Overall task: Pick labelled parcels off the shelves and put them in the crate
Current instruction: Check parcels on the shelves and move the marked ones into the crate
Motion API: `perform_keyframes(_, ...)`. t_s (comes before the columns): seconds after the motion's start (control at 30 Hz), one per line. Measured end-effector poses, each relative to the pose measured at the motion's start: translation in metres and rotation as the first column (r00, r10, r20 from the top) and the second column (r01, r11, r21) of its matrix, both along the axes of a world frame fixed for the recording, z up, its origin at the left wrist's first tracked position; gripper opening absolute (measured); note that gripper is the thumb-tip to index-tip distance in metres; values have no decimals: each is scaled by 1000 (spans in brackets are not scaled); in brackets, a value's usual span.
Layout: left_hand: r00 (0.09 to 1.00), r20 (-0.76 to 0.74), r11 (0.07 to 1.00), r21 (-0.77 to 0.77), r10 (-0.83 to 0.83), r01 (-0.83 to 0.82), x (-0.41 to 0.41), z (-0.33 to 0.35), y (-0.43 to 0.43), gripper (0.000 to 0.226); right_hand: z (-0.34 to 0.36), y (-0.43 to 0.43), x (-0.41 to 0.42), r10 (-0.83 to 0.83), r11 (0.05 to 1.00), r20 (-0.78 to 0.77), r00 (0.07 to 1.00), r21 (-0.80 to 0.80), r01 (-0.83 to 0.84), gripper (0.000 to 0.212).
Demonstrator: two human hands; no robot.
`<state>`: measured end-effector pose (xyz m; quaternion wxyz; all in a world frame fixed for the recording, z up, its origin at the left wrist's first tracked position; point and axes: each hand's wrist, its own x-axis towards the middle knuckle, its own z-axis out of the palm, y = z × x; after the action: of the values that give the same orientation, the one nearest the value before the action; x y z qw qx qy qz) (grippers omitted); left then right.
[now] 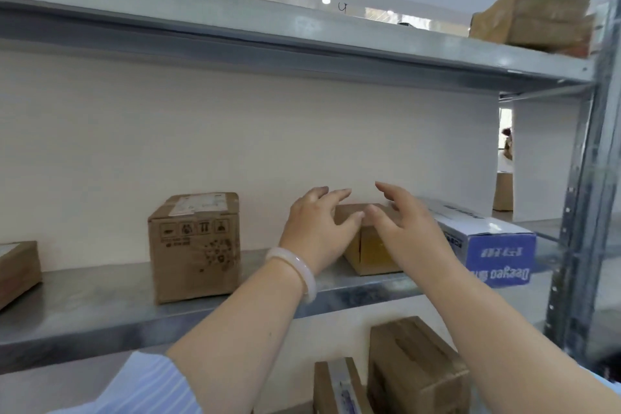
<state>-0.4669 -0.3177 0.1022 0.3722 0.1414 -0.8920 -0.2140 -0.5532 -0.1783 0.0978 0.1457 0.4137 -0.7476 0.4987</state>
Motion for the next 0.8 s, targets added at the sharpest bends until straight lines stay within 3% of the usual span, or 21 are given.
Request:
perform_keyframes(0.2, 999, -2, 930, 365, -43, 41, -67, -25, 18, 63, -11, 42, -32, -16, 999, 37, 999, -47, 18, 45)
perform_keyframes(0.4, 1000, 25, 806, 592, 5, -19, -106, -27, 18, 52, -20, 53, -51, 36, 996, 51, 998, -82, -32, 45)
perform_keyframes(0.53, 1000, -2, 776, 630, -5, 5, -114, -25, 16, 51, -20, 53, -61, 57, 995, 50, 997, -85, -53, 45)
perform_keyframes(0.7, 979, -196, 728, 678, 51, 98, -104, -33, 18, 44, -26, 44, -67, 74, 995, 76, 994, -72, -68, 45)
perform_keyframes(0.8, 947, -318, 759, 628, 47, 173, -92, -37, 22, 42, -26, 36, -65, 73, 996, 45, 996, -49, -71, 45)
